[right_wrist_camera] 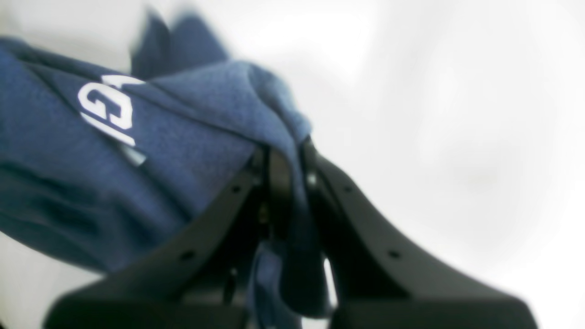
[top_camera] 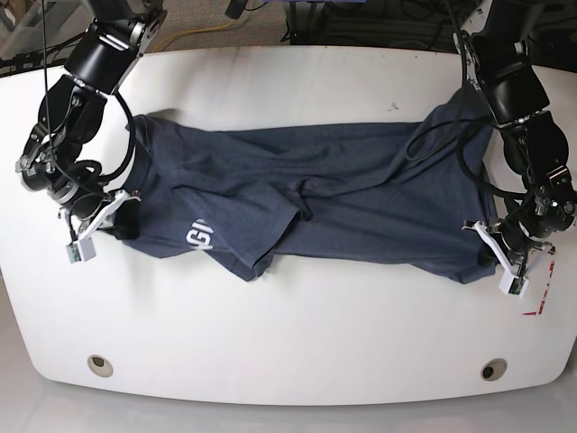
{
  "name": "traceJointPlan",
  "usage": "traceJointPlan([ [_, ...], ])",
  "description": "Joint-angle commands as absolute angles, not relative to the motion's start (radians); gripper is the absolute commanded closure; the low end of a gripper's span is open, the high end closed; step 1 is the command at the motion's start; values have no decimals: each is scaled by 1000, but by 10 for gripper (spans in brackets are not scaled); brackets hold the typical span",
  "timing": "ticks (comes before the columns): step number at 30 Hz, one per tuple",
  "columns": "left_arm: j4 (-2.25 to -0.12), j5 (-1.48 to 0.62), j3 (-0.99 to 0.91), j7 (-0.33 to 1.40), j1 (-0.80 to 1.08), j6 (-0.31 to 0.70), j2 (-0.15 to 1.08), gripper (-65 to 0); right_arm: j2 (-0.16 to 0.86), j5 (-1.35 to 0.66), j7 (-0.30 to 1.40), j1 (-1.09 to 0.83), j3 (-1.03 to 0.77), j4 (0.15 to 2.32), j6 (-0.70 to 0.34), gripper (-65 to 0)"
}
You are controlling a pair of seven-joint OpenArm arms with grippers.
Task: Fold the T-shirt properly
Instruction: 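Lift the shirt with both grippers and fling it outward, then pull the shirt back with both grippers and lay it flat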
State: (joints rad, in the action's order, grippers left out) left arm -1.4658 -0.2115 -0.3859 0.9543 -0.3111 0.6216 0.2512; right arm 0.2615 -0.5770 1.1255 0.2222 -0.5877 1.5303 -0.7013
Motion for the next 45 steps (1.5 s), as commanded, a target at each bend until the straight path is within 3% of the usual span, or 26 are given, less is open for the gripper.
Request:
traceJointPlan([
  [1, -1547, -206, -390, 975, -341, 613, 272, -11, 306, -585, 1092, 282, -591, 1552, -698, 0],
  [14, -1873, -202, -389, 1084, -484, 605, 275, -11, 463, -585, 1092, 591, -371, 1484, -698, 0],
  [29, -1891, -205, -387, 1121, -811, 610, 321, -13, 539, -587, 1187, 1035, -300, 1320, -698, 0],
  [38, -1896, -209, -358, 1115, -731, 631, 318, -14, 545, -588, 1242, 998, -306, 1334, -698, 0],
  [45, -1949, -208, -360, 1056, -553, 698, 315, -11, 555, -710, 1273, 713, -401, 1498, -698, 0],
])
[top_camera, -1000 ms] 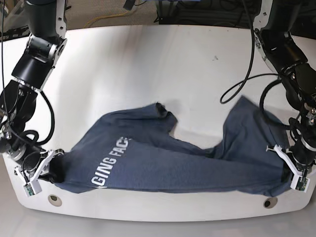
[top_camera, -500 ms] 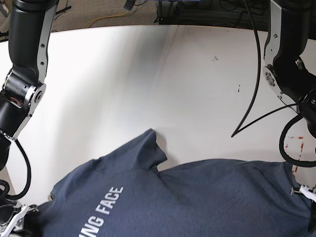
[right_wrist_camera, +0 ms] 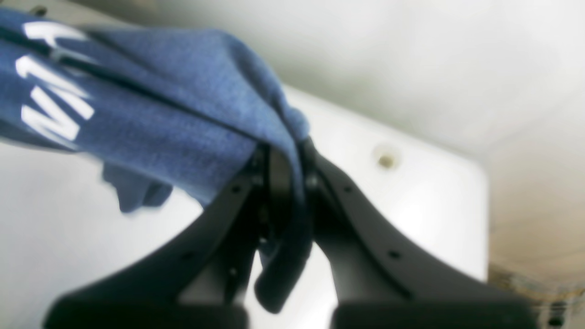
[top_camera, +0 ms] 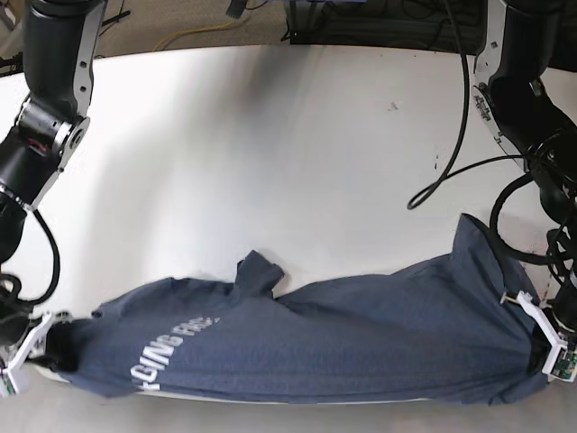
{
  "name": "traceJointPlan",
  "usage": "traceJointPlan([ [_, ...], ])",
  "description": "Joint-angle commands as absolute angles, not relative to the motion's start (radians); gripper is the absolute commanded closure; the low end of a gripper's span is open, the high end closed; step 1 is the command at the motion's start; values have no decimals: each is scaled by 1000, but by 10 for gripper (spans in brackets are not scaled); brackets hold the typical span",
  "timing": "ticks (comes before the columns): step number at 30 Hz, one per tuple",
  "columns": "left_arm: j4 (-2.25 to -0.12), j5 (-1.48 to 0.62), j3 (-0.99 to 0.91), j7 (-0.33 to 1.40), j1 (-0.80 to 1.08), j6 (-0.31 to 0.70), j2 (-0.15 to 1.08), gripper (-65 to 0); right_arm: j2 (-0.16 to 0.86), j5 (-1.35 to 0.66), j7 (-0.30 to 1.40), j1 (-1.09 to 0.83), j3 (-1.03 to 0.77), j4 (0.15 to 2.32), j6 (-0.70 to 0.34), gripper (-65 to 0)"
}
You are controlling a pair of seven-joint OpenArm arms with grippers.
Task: Fold the T-shirt properly
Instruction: 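Pull the shirt back with both grippers and lay it flat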
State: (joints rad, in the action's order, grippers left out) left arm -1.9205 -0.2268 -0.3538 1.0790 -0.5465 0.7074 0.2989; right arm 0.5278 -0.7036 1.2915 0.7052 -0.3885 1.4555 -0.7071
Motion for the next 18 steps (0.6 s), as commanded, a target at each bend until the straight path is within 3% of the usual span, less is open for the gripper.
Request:
traceJointPlan([
  [1, -1960, -208, -360, 1053, -519, 698, 315, -11, 555, -725, 1273, 662, -404, 1514, -698, 0],
  [18, -2014, -209, -418, 1052, -45, 698, 320, 0, 552, -1044, 1273, 64, -573, 1575, -698, 0],
])
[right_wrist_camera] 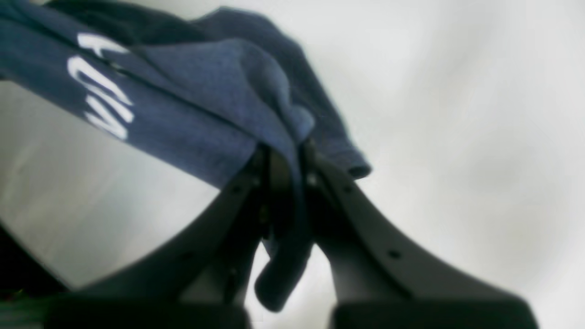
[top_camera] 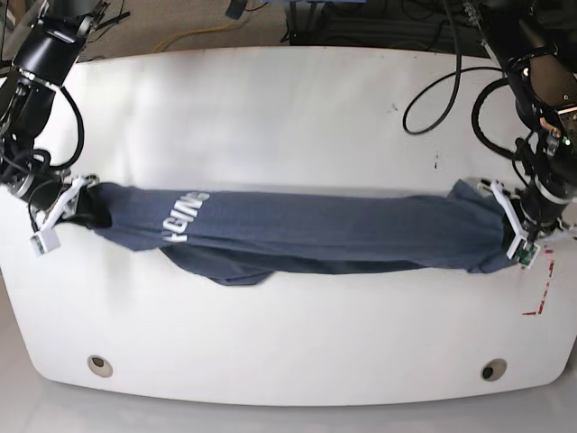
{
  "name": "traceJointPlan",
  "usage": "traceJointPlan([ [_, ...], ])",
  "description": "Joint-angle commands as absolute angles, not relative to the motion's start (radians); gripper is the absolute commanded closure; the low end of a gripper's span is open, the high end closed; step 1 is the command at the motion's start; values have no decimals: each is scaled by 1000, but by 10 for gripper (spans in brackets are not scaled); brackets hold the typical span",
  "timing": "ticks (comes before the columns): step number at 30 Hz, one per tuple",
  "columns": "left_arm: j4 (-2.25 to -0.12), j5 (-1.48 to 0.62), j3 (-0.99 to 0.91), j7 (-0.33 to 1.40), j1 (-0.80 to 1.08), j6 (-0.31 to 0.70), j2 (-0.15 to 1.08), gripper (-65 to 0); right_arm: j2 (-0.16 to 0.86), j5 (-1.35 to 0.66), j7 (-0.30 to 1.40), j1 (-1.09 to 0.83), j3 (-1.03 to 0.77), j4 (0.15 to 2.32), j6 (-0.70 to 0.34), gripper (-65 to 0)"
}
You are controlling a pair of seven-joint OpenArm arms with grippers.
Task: Fold the T-shirt properly
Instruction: 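Pull the shirt back with both grippers and lay it flat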
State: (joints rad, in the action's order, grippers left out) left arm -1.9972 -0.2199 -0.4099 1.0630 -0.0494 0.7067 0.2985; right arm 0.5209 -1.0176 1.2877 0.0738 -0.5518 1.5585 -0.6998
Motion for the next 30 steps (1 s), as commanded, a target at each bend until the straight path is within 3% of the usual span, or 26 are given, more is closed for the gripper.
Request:
traceJointPlan([
  [1, -2012, -209, -418, 1052, -18, 698, 321, 0, 552, -1063, 1273, 36, -578, 1572, -698, 0],
  [15, -2011, -209, -483, 1052, 265, 698, 340, 0, 552, -1132, 1273, -240, -581, 1575, -698, 0],
  [17, -2009, -206, -483, 1052, 283, 698, 341, 0, 552, -1133, 1273, -263, -579, 1575, -698, -29],
  [20, -2009, -205, -483, 1052, 317, 698, 343, -47, 552, -1148, 1274, -311, -581, 1577, -698, -147],
  [25, -1985, -208, -479, 1052, 354, 698, 371, -269, 561, -1233, 1276, -384, -578, 1575, -698, -422],
  [28, -1985, -209, -483, 1052, 358, 698, 372, -307, 579, -1308, 1320, -403, -579, 1575, -698, -509],
  [30, -1991, -219, -483, 1052, 360, 698, 372, -306, 582, -1360, 1345, -406, -581, 1575, -698, -517],
])
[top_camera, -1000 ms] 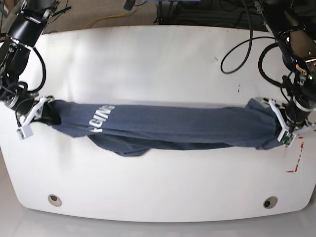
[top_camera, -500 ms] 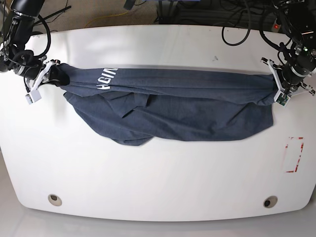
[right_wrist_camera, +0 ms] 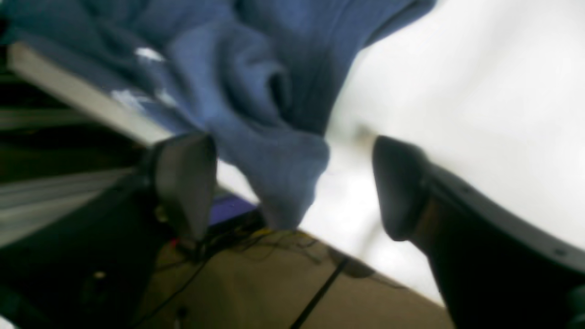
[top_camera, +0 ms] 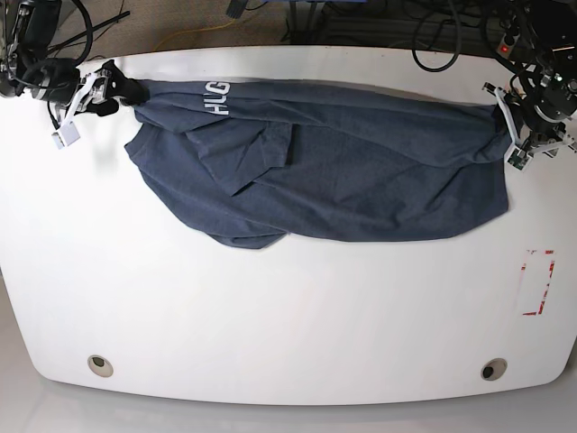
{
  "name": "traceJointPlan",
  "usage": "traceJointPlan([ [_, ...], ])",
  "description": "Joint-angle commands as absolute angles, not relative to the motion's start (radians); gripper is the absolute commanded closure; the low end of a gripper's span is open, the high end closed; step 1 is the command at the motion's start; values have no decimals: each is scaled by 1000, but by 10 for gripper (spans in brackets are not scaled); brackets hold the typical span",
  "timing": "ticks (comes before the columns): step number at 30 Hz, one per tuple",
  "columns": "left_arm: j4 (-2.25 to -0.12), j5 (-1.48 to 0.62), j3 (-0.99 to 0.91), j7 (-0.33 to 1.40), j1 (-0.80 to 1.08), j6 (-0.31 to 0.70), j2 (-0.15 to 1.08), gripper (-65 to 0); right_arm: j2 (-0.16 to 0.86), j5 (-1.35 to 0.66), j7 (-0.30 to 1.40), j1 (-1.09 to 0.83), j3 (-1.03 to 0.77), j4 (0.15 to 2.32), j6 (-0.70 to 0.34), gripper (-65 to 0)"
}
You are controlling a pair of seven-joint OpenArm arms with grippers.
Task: Fold the T-shirt properly
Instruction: 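Pull the shirt back with both grippers and lay it flat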
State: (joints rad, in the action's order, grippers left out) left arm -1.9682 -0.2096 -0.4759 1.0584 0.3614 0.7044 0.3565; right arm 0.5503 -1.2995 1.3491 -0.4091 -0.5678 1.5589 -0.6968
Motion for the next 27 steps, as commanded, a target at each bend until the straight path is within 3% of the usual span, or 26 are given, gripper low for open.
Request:
traceJointPlan([
  [1, -1991, -232, -486, 1052, 358, 698, 372, -306, 585, -1380, 1353, -407, -581, 1577, -698, -512],
  [12, -1992, -625, -679, 1056, 358, 698, 449, -306, 575, -1403, 1385, -397, -578, 1615, -698, -487],
  [15, -1991, -688, -684, 1078, 354, 698, 472, -306, 518, -1366, 1386, -384, -575, 1644, -698, -487],
  [22, -1983, -647, -622, 1099, 318, 698, 438, -307, 409, -1211, 1392, -401, -573, 1682, -698, -474],
  [27, -1982, -519, -513, 1099, 325, 698, 429, -307, 361, -1178, 1392, -417, -572, 1682, -698, -382],
])
